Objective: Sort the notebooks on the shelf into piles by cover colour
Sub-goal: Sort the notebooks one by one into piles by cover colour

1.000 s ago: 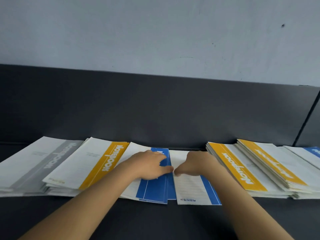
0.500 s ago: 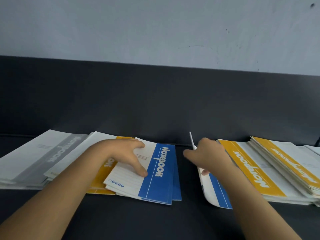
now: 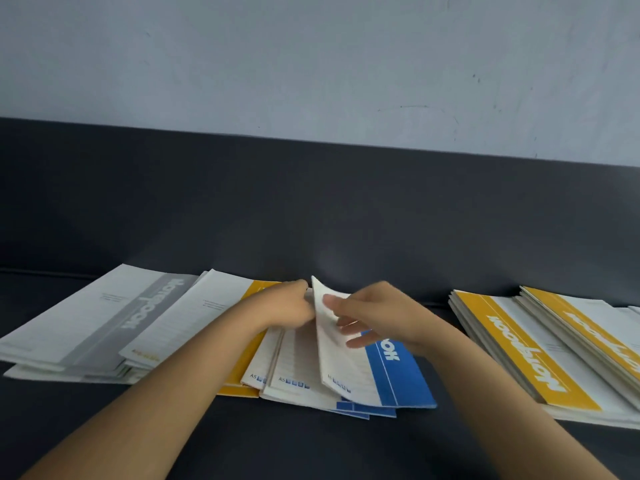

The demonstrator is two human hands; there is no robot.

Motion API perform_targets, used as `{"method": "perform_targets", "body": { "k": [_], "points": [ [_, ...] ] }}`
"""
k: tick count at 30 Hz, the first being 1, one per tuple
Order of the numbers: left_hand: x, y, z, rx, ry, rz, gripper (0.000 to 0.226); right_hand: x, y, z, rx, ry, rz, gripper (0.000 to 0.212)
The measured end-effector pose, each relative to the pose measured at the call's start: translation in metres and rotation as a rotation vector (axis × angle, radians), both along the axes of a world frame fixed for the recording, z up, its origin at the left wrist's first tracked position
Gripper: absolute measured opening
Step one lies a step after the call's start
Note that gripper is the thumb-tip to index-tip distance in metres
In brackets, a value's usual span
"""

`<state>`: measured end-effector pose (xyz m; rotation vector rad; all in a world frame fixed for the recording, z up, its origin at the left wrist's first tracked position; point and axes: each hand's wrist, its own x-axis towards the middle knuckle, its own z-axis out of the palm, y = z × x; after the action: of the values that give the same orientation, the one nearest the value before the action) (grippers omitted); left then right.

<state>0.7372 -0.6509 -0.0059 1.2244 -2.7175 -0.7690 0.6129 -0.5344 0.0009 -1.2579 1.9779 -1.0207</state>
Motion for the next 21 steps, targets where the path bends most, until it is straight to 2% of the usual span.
{"method": "perform_targets", "body": {
  "k": [1,3,5,9,14,18,21],
  "points": [
    [0.001,-0.003,0.0,0.012,0.037,0.013,0.023,-0.005,-0.002,-0.001,0.029,0.048,-0.028,0.072],
    [0.002,-0.006,0.003,0.059,0.105,0.059,0.014,-0.024,-0.002,-0.004,0.114,0.267,-0.16,0.065],
    [0.003,-0.01,0.004,0.116,0.177,0.099,0.008,-0.039,0.002,-0.008,0.205,0.292,-0.26,0.047],
    [0.0,-0.012,0.002,0.216,0.246,0.111,0.014,-0.034,0.006,-0.012,0.138,-0.232,-0.223,0.023],
    [-0.002,-0.008,0.0,0.21,0.206,0.096,0.019,-0.034,0.002,-0.018,0.007,-0.582,-0.309,0.034],
    [-0.002,-0.007,0.0,0.211,0.165,0.098,0.029,-0.033,0.004,-0.016,0.017,-0.703,-0.281,0.025],
    [-0.004,-0.007,-0.004,0.207,0.178,0.091,0.041,-0.024,0.0,-0.022,0.078,-0.66,-0.235,0.029]
  ]
}}
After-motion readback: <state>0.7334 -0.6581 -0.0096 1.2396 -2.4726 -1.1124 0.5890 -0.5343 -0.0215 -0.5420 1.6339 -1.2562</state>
